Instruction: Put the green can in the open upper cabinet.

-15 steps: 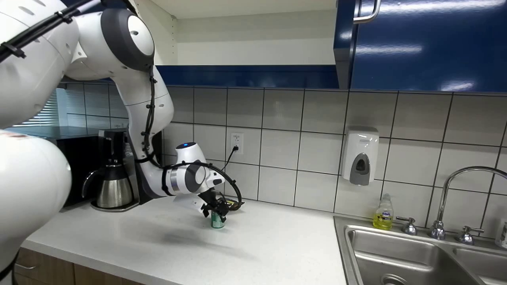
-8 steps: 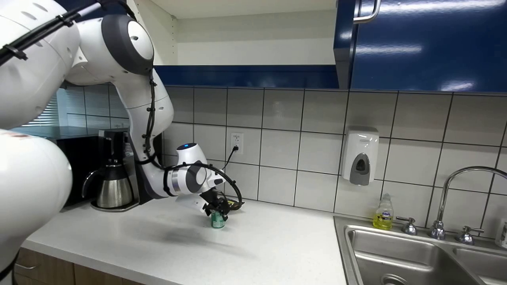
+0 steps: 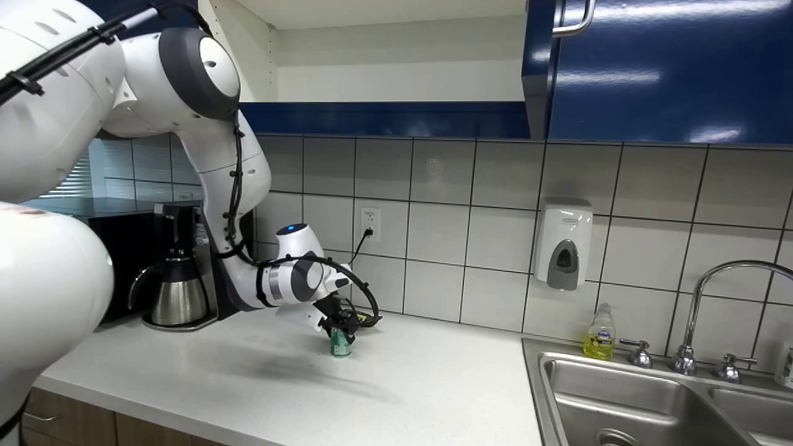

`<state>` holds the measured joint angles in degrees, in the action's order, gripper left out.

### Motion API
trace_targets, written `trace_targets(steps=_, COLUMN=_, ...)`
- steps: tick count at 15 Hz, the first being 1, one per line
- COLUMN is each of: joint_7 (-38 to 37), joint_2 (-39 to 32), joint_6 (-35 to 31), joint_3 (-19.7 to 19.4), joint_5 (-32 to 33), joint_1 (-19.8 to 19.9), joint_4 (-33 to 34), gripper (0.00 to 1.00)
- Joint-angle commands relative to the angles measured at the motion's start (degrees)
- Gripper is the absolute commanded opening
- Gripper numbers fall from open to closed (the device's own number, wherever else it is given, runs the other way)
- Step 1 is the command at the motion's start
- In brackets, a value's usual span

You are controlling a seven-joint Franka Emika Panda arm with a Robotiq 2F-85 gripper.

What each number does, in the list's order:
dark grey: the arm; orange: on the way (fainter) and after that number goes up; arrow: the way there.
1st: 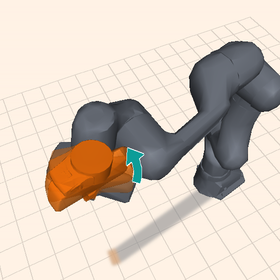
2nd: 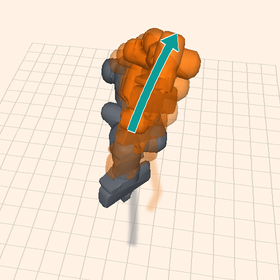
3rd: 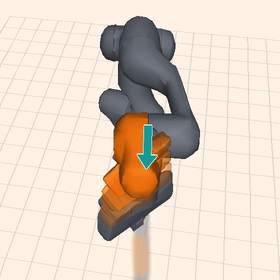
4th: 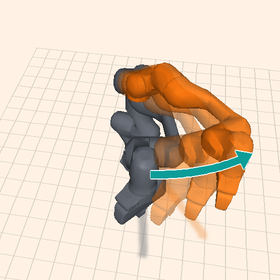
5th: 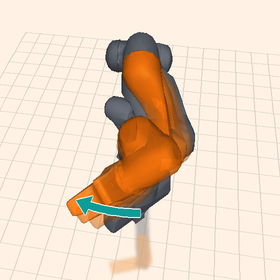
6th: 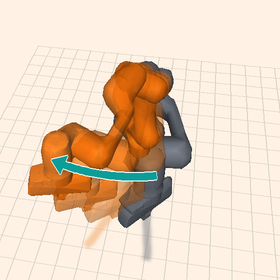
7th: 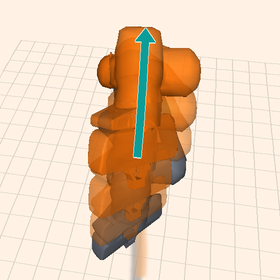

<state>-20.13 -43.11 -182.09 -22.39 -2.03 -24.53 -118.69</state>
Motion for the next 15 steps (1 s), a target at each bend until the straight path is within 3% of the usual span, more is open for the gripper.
trace_targets(steps=1, joint_7=1.97, joint_2=-1.33, joint_6=-1.22, joint_3=-0.6, joint_5=-1.69, joint_1=-0.89, joint_4=1.0, gripper=0.43)
trace_targets(steps=2, joint_7=2.05, joint_2=-1.46, joint_6=-1.46, joint_3=-0.62, joint_5=-1.85, joint_1=-0.99, joint_4=1.06, gripper=0.38)
trace_targets(steps=15, joint_7=2.44, joint_2=1.88, joint_6=3.46, joint_3=-0.81, joint_5=-1.76, joint_1=-1.65, joint_4=0.41, gripper=0.38)
